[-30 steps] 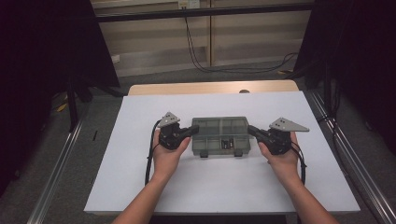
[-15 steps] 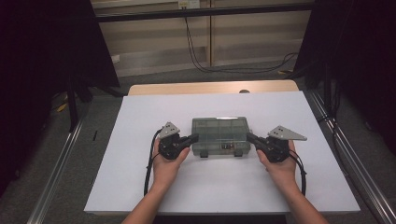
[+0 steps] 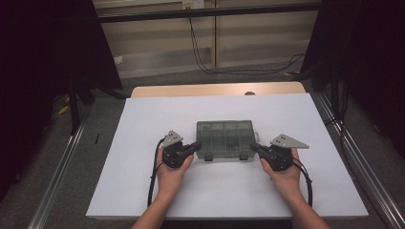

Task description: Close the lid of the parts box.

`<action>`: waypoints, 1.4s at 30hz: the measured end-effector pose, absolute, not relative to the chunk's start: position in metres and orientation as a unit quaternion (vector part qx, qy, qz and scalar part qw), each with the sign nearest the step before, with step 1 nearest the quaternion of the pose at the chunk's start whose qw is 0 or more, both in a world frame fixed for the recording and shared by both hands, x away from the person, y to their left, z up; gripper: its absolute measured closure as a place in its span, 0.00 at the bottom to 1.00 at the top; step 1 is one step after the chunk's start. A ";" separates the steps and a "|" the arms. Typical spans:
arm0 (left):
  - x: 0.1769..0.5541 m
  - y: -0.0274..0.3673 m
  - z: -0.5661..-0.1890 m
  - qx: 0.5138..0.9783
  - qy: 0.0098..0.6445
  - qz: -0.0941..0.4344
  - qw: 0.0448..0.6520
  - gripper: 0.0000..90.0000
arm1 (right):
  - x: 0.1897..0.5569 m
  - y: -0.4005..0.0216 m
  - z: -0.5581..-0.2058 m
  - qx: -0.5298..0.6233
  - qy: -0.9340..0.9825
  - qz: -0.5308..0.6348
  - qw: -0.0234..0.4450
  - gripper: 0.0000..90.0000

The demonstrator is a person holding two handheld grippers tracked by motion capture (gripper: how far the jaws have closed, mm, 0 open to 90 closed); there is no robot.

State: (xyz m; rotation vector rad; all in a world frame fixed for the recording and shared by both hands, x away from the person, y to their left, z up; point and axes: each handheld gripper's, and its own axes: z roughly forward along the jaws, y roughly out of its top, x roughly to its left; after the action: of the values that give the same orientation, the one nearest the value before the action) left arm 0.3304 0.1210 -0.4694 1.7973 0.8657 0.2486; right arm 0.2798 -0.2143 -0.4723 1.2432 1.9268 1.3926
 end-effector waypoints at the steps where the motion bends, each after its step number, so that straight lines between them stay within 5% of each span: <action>1: 0.330 0.120 -0.470 0.751 0.367 0.102 0.540 1.00 | 0.280 -0.214 -0.473 0.452 0.698 0.507 0.227 1.00; 13: 0.329 0.119 -0.474 0.750 0.373 0.106 0.536 1.00 | 0.279 -0.215 -0.475 0.447 0.702 0.501 0.237 1.00; 18: 0.330 0.120 -0.475 0.747 0.371 0.096 0.543 1.00 | 0.274 -0.223 -0.465 0.435 0.691 0.524 0.242 0.70; 23: 0.329 0.120 -0.474 0.749 0.372 0.101 0.539 1.00 | 0.269 -0.231 -0.461 0.449 0.681 0.521 0.251 0.16; 26: 0.329 0.120 -0.474 0.750 0.373 0.100 0.538 1.00 | 0.265 -0.238 -0.460 0.448 0.683 0.519 0.252 0.03; 42: 0.330 0.117 -0.473 0.755 0.369 0.097 0.534 1.00 | 0.249 -0.276 -0.456 0.456 0.670 0.515 0.281 0.00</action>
State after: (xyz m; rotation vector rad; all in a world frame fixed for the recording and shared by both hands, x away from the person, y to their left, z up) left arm 0.3301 0.1167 -0.4731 1.7986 0.8790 0.2300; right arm 0.2485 -0.2759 -0.4562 1.2216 1.7946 1.3805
